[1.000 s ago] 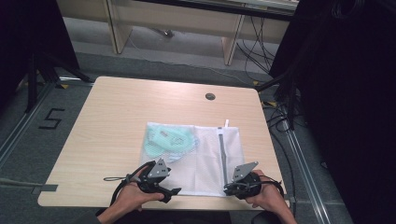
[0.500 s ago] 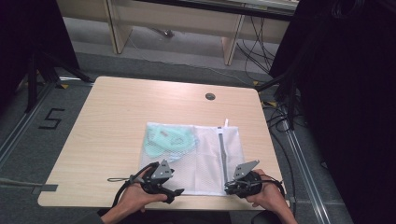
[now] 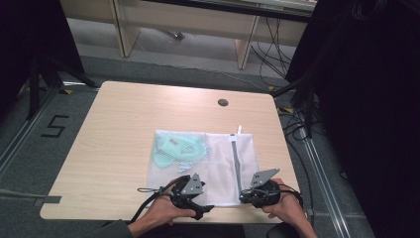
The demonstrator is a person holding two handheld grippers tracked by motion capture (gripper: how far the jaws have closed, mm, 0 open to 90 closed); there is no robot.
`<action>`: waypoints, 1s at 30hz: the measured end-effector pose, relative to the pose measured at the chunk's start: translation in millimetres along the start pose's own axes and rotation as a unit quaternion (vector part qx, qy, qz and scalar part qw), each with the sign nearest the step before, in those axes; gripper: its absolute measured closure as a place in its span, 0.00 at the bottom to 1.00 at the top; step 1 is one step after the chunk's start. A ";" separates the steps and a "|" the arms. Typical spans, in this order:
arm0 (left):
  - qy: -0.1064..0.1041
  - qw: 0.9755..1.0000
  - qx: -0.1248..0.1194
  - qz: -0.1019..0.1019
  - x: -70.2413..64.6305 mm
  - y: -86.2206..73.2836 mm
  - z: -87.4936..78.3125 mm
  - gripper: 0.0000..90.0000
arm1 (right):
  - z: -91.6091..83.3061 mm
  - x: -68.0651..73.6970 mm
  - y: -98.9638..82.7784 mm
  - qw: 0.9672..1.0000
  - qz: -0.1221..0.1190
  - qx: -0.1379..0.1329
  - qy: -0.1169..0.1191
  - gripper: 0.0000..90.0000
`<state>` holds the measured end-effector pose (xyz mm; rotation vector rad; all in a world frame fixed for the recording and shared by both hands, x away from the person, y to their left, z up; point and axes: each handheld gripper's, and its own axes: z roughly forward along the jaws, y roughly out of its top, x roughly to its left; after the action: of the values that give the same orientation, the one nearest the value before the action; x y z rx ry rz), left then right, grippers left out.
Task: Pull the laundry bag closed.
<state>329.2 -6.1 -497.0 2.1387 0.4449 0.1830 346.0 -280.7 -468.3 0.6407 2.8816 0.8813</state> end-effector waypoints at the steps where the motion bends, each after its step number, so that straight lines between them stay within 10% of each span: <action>1: -0.004 1.000 -0.007 -0.013 -2.3 0.8 3.4 0.26 | -0.7 0.6 0.6 1.000 0.006 -0.002 0.000 0.96; 6: -0.036 0.998 -0.024 -0.037 -7.5 4.6 19.2 0.31 | -2.5 -0.7 0.8 1.000 0.009 -0.010 -0.001 0.96; 30: -0.023 0.996 -0.005 0.083 -24.2 17.2 66.5 0.67 | -6.4 -1.9 1.6 0.999 0.023 -0.029 -0.005 0.96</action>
<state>330.6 -75.1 -520.0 2.1652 0.2376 0.2281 347.1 -283.6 -462.1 0.7062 2.8314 0.9600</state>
